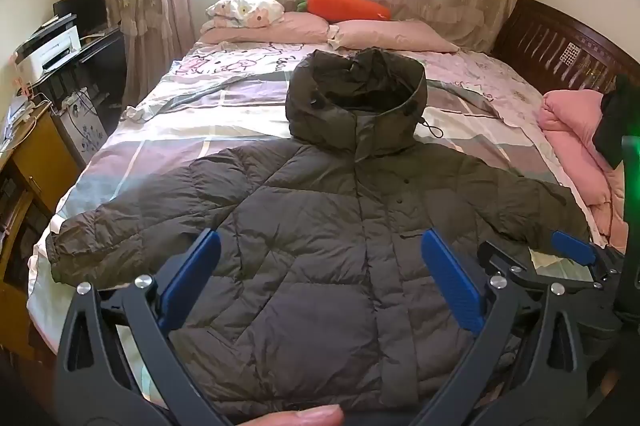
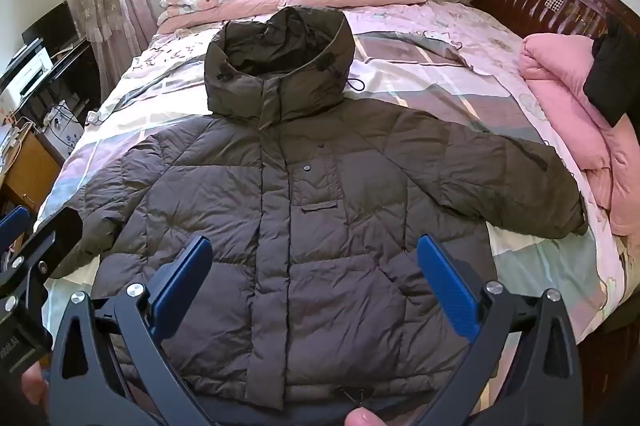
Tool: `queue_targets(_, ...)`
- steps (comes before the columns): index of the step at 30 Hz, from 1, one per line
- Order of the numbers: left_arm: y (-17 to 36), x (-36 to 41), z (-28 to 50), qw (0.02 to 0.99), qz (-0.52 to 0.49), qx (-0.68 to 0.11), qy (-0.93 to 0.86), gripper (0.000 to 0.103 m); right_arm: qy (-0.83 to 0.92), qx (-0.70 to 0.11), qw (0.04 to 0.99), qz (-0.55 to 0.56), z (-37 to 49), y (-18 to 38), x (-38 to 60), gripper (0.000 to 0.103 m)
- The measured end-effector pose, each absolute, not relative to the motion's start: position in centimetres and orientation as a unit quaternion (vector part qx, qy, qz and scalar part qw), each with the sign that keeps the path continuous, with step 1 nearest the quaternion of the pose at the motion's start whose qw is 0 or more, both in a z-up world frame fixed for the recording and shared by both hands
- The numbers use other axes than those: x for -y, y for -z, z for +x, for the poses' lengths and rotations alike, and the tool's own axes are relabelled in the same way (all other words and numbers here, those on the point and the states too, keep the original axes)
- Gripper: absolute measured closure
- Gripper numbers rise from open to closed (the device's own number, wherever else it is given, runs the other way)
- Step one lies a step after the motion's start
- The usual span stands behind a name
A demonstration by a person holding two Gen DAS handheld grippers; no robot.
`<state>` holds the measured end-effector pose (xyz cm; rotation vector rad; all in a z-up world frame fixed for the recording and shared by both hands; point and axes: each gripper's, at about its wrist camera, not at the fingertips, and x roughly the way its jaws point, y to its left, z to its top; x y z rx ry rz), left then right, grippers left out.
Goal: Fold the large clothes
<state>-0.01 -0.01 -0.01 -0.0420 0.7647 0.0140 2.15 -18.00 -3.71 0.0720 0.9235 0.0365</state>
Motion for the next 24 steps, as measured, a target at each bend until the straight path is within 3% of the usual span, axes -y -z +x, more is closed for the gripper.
queue_targets(24, 0.44, -0.10, -0.01, 0.925, -0.021, -0.380, -0.005, 0.002, -0.020, -0.451, 0.892, 0.031, 2.22, 3.98, 17.72, 0.001)
